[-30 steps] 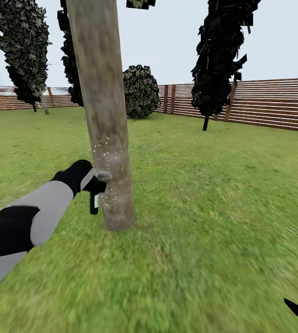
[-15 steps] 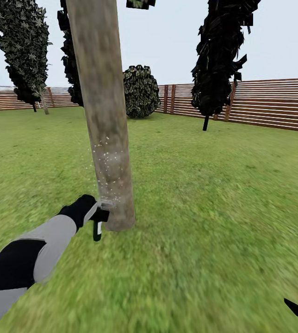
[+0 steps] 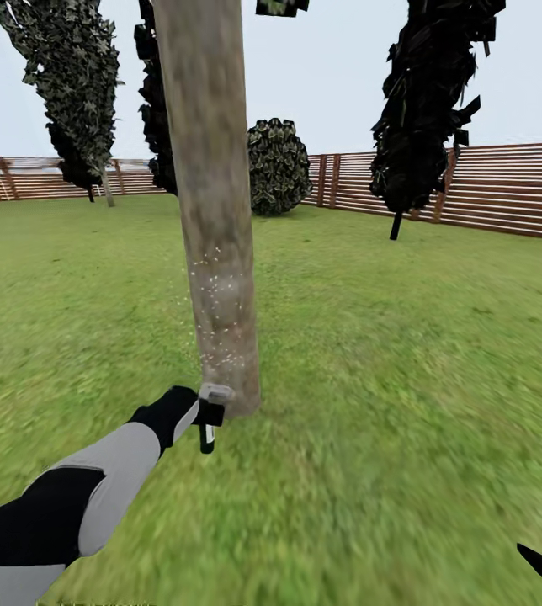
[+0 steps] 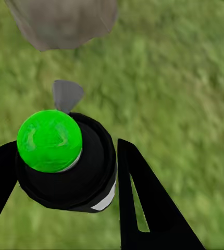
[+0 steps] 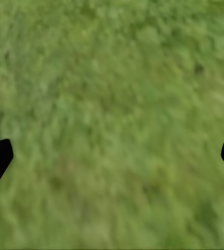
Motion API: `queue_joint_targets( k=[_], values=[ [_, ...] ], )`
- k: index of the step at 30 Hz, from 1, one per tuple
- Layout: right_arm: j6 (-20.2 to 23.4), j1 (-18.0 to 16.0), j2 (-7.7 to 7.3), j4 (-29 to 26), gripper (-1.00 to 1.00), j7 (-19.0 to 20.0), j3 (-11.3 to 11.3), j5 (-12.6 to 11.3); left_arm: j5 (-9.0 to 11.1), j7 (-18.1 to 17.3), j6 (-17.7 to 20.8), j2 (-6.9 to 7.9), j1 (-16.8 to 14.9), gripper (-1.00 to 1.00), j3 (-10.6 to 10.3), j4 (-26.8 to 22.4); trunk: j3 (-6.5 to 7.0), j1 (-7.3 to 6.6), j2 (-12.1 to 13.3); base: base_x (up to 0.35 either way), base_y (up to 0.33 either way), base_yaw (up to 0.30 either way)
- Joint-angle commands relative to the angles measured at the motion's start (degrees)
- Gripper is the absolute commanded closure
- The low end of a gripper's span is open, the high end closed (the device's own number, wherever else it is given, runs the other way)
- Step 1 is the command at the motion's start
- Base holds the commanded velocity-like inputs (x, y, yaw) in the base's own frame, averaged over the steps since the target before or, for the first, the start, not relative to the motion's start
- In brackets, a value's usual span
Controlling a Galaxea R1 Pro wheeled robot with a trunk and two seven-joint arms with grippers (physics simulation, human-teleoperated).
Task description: In the garden, pick up the pesticide atomizer on the floor and spray pesticide onto both trees until each tree trunk is fully covered.
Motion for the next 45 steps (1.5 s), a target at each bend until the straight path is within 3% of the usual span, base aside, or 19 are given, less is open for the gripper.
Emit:
queue_joint_targets(
  k=[1, 5, 10, 11, 13, 17, 45],
  values=[
    [0.0, 0.0, 0.0, 0.0, -1.0, 0.0, 0.0, 0.0, 0.0, 0.0, -0.3, 0.01, 0.2, 1.0, 0.0, 0.0, 0.0, 0.0, 0.0, 0.128, -0.2, 0.264],
    [0.0, 0.0, 0.03, 0.0, -1.0, 0.0, 0.0, 0.0, 0.0, 0.0, -0.7, 0.35, 1.6, 1.0, 0.1, 0.0, 0.0, 0.0, 0.0, 0.177, -0.254, 0.246],
    [0.0, 0.0, 0.05, 0.0, -1.0, 0.0, 0.1, 0.0, 0.3, 0.0, -0.7, 2.1, 1.8, 1.0, 0.1, 0.0, 0.0, 0.0, 0.0, 0.211, -0.262, 0.236],
    [0.0, 0.0, 0.03, 0.0, -1.0, 0.0, 0.1, 0.0, 0.8, 0.0, -0.7, 2.21, 1.8, 1.0, 0.1, 0.0, 0.0, 0.0, 0.0, 0.228, -0.253, 0.184],
    [0.0, 0.0, 0.03, 0.0, -1.0, 0.1, 0.0, 0.0, 4.6, 0.0, -0.7, 2.38, 1.9, 1.0, 0.1, 0.0, 0.0, 0.0, 0.0, 0.244, -0.245, 0.045],
    [0.0, 0.0, 0.0, 0.0, -1.0, 0.1, 0.0, 0.0, 5.7, 0.1, -0.6, 2.32, 1.9, 1.0, 0.0, 0.0, 0.0, 0.0, 0.0, 0.183, -0.264, 0.026],
    [0.0, 0.0, 0.09, 0.0, -1.0, 0.1, 0.1, 0.0, 5.8, 0.1, -0.6, 2.14, 1.9, 1.0, 0.0, -0.1, 0.0, 0.0, 0.0, 0.003, -0.33, 0.246]
  ],
)
